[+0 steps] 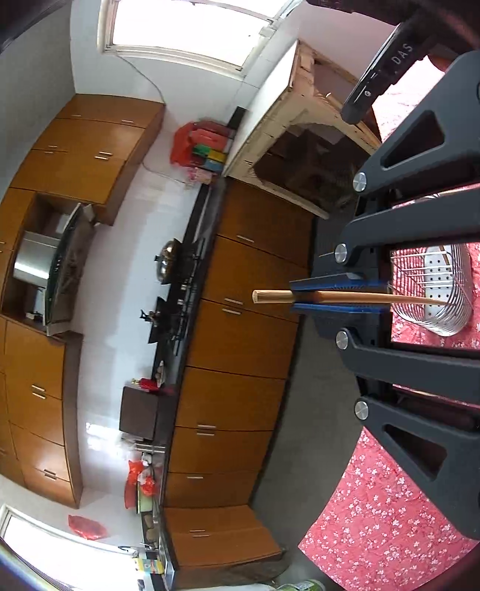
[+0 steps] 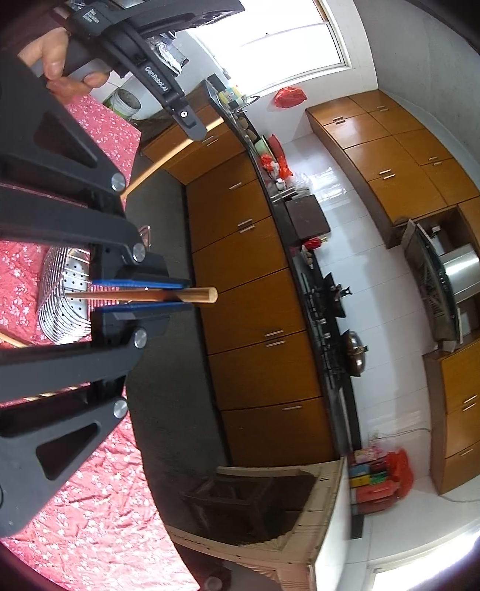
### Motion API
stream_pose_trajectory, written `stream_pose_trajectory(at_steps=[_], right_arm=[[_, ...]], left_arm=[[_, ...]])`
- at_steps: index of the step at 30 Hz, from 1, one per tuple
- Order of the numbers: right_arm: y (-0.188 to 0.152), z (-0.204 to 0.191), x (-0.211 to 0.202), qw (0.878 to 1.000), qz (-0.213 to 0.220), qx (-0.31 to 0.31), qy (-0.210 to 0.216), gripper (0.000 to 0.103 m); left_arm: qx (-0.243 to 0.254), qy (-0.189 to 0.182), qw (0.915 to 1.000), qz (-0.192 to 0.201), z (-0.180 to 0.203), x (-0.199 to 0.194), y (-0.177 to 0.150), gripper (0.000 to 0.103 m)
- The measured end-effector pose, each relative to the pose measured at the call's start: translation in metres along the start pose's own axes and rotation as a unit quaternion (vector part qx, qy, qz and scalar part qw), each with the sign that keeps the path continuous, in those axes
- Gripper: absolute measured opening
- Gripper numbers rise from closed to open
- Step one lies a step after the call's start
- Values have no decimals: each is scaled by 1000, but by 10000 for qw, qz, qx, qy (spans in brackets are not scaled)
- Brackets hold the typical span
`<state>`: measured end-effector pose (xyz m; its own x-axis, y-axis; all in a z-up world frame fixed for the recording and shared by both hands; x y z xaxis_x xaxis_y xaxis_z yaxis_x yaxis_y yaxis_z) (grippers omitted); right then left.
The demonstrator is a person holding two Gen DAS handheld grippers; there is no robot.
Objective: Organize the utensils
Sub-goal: 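Lower the left tool's chopstick into the wire holder and open it while the right tool releases its own, then move both open tools back over the loose chopsticks on the cloth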
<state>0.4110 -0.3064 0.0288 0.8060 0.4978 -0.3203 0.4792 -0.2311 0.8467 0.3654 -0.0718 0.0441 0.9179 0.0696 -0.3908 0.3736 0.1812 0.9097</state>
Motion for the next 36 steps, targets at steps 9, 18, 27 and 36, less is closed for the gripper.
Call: stream_pose_trajectory(at_steps=[9,18,27,36], right_arm=[[-6,12,3,9997,-18,212,-117,16],[2,17,-43,9981,374,191,-448,36],[-46,38,-105,9951,413,295,-848,39],[-166,75,-87,9874,-810,662,-1187,27]], left_arm=[[163,138,9997,-153,-4,2,-5,8],[16,356,9994,34,-28,-22,10,46],[67,567,9983,69,-81,-58,-13,48],[544,1042,9897,-819,-136,-42,-124,48]])
Point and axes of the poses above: each gripper's, at about its wrist camera, not at the fingertips, and x roughly the way its jaws point, z to its right, y to its top, the point moved 7 cm from there along x, roughly the way its jaws point, and after that the axes turned 14 degrees about y, right-handed, at the moved point
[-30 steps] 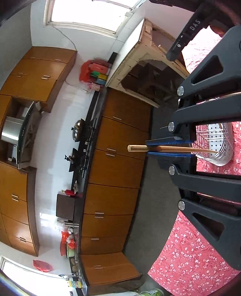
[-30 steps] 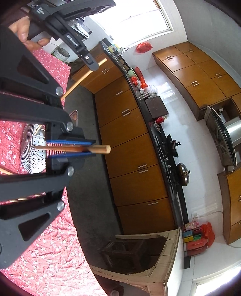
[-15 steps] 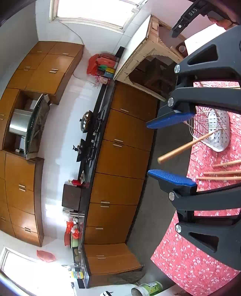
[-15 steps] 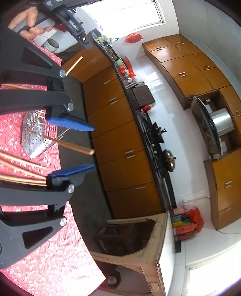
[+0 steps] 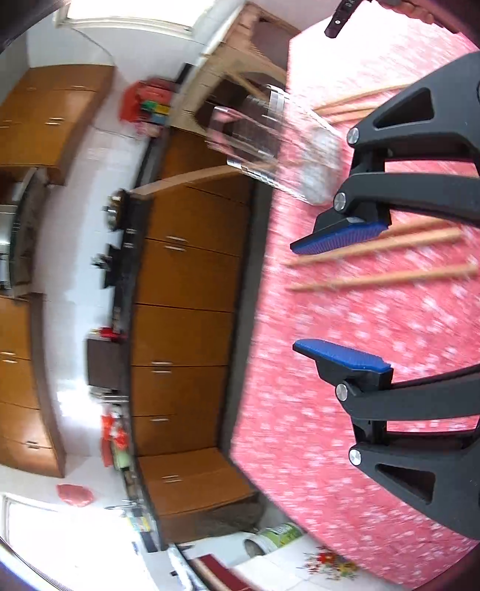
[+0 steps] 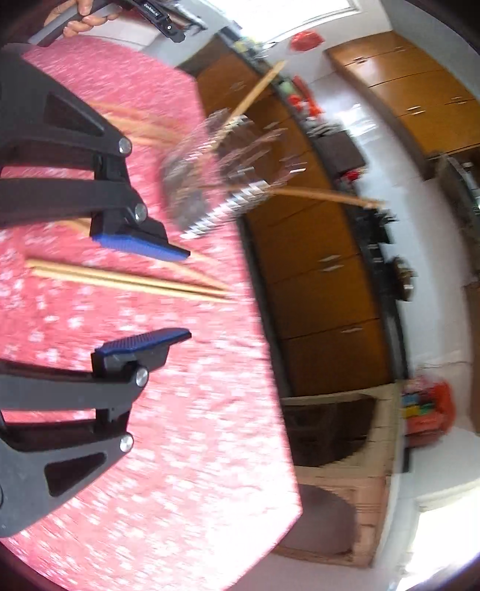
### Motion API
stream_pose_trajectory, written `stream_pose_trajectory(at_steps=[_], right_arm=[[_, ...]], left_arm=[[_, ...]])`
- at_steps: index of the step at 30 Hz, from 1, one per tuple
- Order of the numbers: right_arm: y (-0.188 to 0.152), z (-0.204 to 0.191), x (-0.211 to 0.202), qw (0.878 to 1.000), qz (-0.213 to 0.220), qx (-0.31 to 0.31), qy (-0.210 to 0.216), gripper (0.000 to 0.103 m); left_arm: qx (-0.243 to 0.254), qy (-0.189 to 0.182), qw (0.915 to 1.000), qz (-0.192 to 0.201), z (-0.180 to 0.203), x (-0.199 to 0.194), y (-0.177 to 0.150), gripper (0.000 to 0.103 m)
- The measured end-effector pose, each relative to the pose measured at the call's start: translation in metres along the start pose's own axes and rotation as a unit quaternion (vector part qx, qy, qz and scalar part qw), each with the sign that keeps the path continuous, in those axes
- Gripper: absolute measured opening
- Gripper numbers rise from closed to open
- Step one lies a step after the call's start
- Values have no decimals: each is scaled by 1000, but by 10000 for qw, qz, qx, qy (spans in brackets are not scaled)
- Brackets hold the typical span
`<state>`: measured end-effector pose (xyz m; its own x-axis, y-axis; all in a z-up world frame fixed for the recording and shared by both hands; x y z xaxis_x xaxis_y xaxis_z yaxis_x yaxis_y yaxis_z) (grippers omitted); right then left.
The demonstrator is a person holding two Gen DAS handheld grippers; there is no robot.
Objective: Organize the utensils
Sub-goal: 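Move both open tools back over the loose chopsticks on the cloth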
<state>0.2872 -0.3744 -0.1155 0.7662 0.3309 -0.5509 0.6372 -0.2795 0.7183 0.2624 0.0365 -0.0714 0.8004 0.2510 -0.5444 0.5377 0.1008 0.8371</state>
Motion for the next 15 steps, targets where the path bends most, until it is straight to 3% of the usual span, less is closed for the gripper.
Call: stream_pose_trajectory(at_steps=[3,6,10,15], right_arm=[[-34,-2,23,9987,-507,-44,31,17],[-59,-3,41,9964,-844,-32,50,15],[-76,-4,55,9948,-1016,-40,33,14],[-73,-9,61,9949,-994,-150,-25,13]], left_arm=[[150,-35,9994,-320,-2,13,-36,48],[232,-99,9981,-566,1,22,-60,48],[279,-181,9966,-751,3,28,-78,48],[299,-226,9958,-834,5,31,-87,48]])
Point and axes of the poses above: each gripper's, at about its wrist camera, not at the fingertips, and x roughly the way its jaws point, z to its right, y to its top, the point moved 7 cm from there along x, roughly the way its jaws point, and after that the axes turned 14 degrees about y, right-handed, at the moved point
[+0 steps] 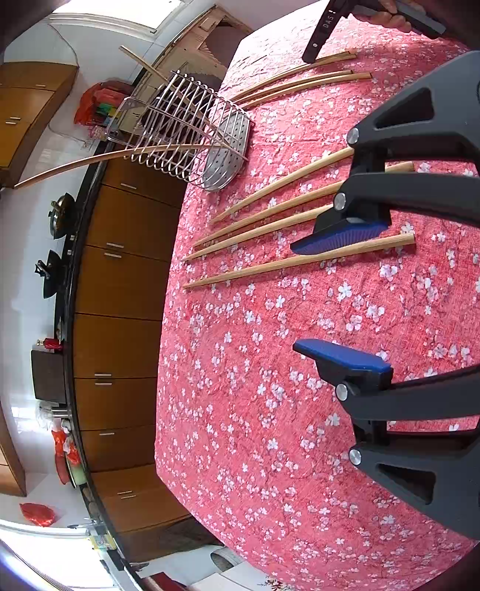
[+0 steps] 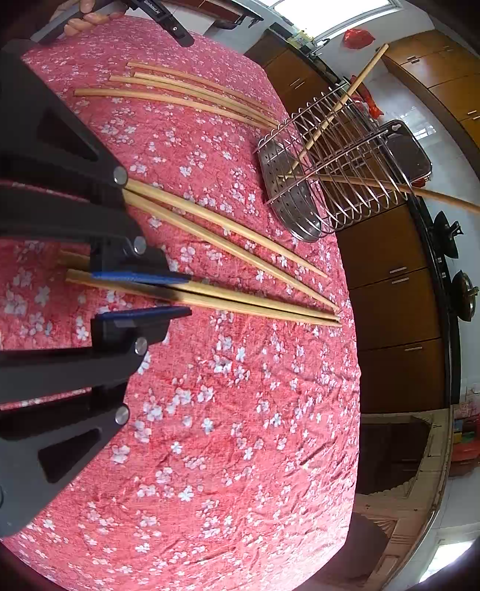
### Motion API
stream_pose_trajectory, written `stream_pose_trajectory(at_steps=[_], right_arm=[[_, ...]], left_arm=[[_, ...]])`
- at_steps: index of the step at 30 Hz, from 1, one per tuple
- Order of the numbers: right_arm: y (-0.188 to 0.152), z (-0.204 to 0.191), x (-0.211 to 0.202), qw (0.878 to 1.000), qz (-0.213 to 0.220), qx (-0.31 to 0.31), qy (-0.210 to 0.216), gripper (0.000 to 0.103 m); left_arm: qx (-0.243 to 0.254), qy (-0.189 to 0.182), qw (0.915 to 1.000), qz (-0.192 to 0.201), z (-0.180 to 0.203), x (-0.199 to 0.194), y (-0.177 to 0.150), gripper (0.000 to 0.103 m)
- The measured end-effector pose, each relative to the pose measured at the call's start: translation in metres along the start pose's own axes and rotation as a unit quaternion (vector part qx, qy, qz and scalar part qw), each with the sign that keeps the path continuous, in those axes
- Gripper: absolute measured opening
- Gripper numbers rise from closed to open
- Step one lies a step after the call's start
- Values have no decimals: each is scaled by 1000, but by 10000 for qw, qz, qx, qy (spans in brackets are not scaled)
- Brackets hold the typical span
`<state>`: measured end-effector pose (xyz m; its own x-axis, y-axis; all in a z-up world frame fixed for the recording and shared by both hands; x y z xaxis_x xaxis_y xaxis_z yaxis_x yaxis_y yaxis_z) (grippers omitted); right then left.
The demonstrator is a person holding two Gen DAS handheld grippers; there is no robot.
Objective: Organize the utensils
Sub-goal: 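Move both open tools back over the loose chopsticks on the cloth, then close the left tool on a chopstick while the right tool grasps another chopstick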
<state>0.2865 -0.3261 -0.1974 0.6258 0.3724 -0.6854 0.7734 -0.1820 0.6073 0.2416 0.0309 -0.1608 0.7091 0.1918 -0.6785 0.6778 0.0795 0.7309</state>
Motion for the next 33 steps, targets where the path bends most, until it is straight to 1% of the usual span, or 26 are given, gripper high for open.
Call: stream_pose_trajectory(at_steps=[2,6,8,11,13,14,15,16,20,22,25,28,29,31,33], right_arm=[[2,-1,1,9999,3,-75,-102,13],[8,-1,10,9999,-1,-14,-123,13],[11,2,11,9997,6,5,-227,13],[12,4,12,9999,0,104,-86,13],[12,1,14,9998,-12,-60,-194,13],[12,1,15,9995,-29,-132,-275,9],[12,2,15,9992,-31,-161,-364,8],[15,7,14,9985,14,-77,-534,8],[21,28,8,9962,232,471,-688,8],[22,31,7,9963,242,500,-657,8],[20,30,5,9964,227,382,-716,8],[19,29,4,9965,231,317,-743,8],[18,30,3,9965,236,331,-729,8],[16,29,4,9965,242,341,-717,8],[11,30,0,9967,244,334,-701,8]], left_arm=[[28,-14,10000,-21,2,1,-2,48],[35,-110,9999,-128,7,5,-3,48],[28,-136,9998,-156,8,6,-3,48],[34,-151,9997,-176,10,6,-3,48],[51,-151,9997,-191,10,8,-4,48],[55,-150,9997,-206,11,9,-4,48],[52,-162,9996,-221,11,9,-4,48],[46,-185,9995,-247,12,10,-5,48],[91,-294,9990,-336,15,11,-10,46],[146,-355,9985,-389,18,12,-13,43],[214,-435,9976,-493,26,13,-16,41],[313,-407,9970,-585,33,15,-20,37],[342,-375,9967,-628,35,17,-22,32],[398,-259,9972,-580,35,18,-21,24],[422,-138,9974,-575,35,21,-20,13]])
Point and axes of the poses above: each gripper's, at about its wrist camera, not at the fingertips, and x roughly the way its jaws point, z to its right, y to its top, the point moved 7 cm from there along x, roughly the way its jaws point, and after that the axes turned 14 degrees about y, right-handed, at the moved point
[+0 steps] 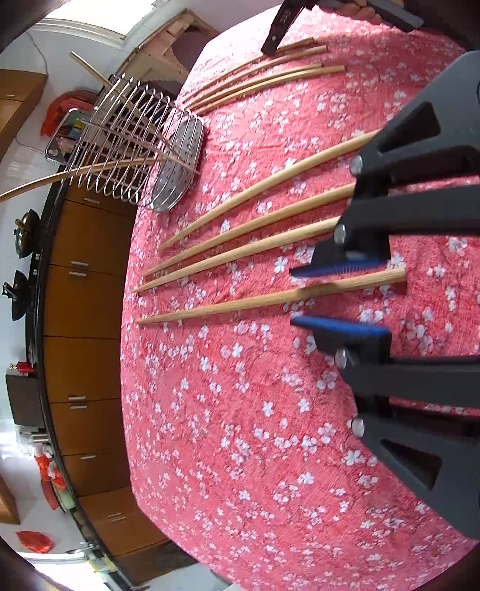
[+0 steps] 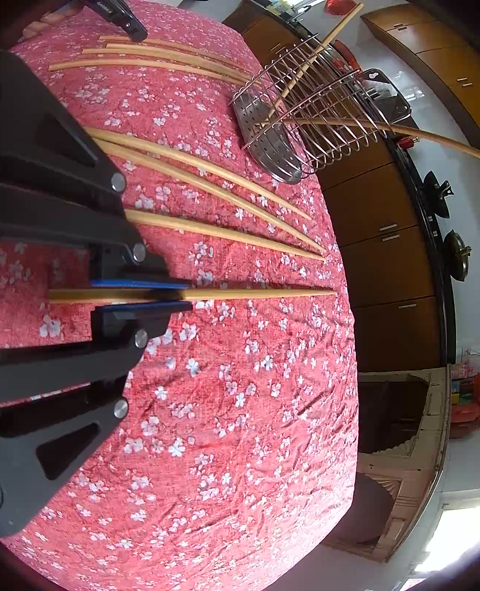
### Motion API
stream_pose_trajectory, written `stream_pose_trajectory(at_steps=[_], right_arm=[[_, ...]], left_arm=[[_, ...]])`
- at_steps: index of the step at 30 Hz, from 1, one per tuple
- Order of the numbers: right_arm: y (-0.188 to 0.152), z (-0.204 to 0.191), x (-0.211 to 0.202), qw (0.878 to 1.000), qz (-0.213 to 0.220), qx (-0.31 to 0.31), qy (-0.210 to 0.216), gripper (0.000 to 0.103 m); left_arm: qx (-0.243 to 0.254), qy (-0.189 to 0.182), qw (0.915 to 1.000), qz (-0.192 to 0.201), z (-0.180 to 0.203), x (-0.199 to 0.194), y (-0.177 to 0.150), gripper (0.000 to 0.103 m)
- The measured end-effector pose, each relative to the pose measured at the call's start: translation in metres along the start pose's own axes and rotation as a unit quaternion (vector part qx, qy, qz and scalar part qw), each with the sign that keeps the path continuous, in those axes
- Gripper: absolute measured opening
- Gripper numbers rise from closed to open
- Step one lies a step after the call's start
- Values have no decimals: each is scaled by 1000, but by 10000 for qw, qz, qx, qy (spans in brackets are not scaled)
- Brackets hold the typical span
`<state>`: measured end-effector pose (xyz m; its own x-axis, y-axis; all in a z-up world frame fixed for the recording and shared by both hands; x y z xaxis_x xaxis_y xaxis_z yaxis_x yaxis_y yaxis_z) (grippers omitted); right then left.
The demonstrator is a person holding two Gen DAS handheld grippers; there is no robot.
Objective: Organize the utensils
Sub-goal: 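Close the left tool on a chopstick while the right tool grasps another chopstick, then lift the left tool's chopstick over the wire holder while the right tool carries its chopstick there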
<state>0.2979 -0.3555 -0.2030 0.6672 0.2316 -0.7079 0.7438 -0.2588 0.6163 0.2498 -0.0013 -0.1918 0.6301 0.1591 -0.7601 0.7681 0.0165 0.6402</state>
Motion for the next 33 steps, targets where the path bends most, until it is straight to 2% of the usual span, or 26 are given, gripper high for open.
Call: stream_pose_trajectory(at_steps=[2,6,9,27,33], right_arm=[[-4,1,-4,10000,-12,-3,27,8],[-10,3,-11,10000,-8,-6,85,8],[-15,7,-18,9999,45,-43,113,8],[-14,4,-18,9999,16,-102,52,8],[-27,-2,-26,9997,-129,-199,55,11]], left_arm=[[-35,52,10000,-24,-3,4,5,7],[-138,216,9997,15,-15,15,18,7],[-214,158,9996,0,-19,18,22,7],[-147,175,9997,-9,-21,15,24,8],[3,216,9998,-46,-17,6,15,8]])
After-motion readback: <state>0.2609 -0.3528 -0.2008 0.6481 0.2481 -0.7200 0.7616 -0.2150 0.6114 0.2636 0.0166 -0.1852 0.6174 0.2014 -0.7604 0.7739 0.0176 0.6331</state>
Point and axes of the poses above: each gripper's, at about its wrist camera, not at the fingertips, and x roughly the way its jaws point, z to its right, y to its top, the point moved 7 cm from there along x, roughly the way its jaws point, and after that the axes turned 14 degrees about y, right-handed, at the moved point
